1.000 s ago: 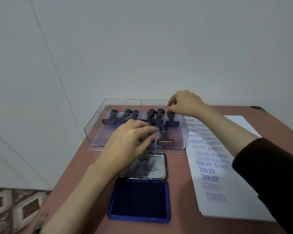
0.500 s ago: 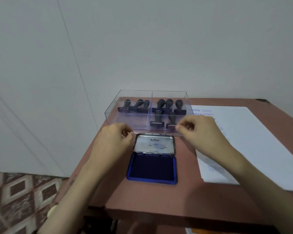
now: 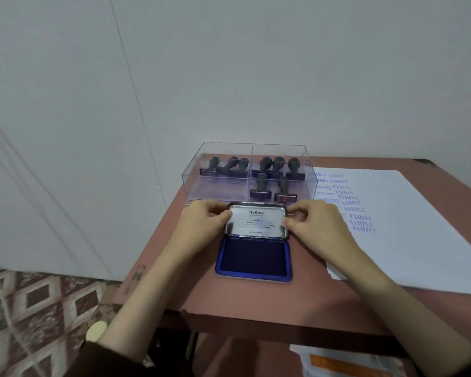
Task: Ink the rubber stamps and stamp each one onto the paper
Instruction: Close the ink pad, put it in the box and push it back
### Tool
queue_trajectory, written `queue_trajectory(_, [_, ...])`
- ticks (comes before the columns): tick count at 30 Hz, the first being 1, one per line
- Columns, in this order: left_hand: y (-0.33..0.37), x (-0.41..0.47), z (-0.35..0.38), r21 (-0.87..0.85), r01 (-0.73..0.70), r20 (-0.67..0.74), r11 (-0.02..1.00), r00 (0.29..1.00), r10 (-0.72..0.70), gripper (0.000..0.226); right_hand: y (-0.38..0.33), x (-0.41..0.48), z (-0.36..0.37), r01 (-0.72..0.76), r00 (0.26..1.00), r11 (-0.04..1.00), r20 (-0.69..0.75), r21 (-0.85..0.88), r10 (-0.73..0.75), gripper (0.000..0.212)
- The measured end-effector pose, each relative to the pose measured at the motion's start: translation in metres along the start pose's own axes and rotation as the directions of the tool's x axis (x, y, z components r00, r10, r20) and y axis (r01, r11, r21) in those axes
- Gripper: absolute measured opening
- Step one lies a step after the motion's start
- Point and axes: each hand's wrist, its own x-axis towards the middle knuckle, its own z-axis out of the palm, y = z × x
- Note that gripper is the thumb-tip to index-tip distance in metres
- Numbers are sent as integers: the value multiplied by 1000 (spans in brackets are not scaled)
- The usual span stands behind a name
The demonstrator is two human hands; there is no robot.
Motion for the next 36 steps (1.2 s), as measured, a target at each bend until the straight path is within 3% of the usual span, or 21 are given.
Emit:
queue_trajectory(3, [-1, 3, -1, -241, 14, -35, 970, 999, -23, 16, 1, 2, -2, 15, 999, 979, -48, 205, -6, 17])
queue_trajectory(9, [9, 0, -10, -315, -152, -88, 937, 988, 130, 31, 1, 1, -12, 174, 984, 888, -104, 425, -143, 33])
queue_trajectory(13, [7, -8, -21, -328, -211, 23, 921, 973, 231, 33, 6, -8, -23, 299, 949, 867, -32, 399, -313, 30])
queue_trajectory(17, [2, -13, -33, -352, -147, 308, 924, 914, 263, 26, 14, -11, -35, 353, 871, 873, 223, 335, -438, 30])
queue_trajectory(19, [1, -12, -33, -338, -134, 392, 931, 880, 269, 30, 17, -9, -35, 390, 839, 875, 282, 285, -466, 33])
queue_trajectory(23, [-5, -11, -30, -310, -169, 419, 936, 859, 294, 35, 20, -7, -30, 467, 793, 847, 303, 255, -528, 34])
queue_trajectory(29, [-6, -9, -23, -233, -212, 366, 949, 885, 287, 32, 25, -8, -29, 550, 755, 822, 333, 149, -565, 37])
queue_trajectory(32, [-4, -9, -22, -163, -234, 367, 958, 887, 279, 21, 25, -10, -28, 563, 758, 820, 329, 106, -563, 35])
queue_trajectory(36, [0, -7, -18, 68, -365, 458, 929, 838, 296, 55, 18, -13, -28, 495, 793, 866, 369, 76, -486, 17])
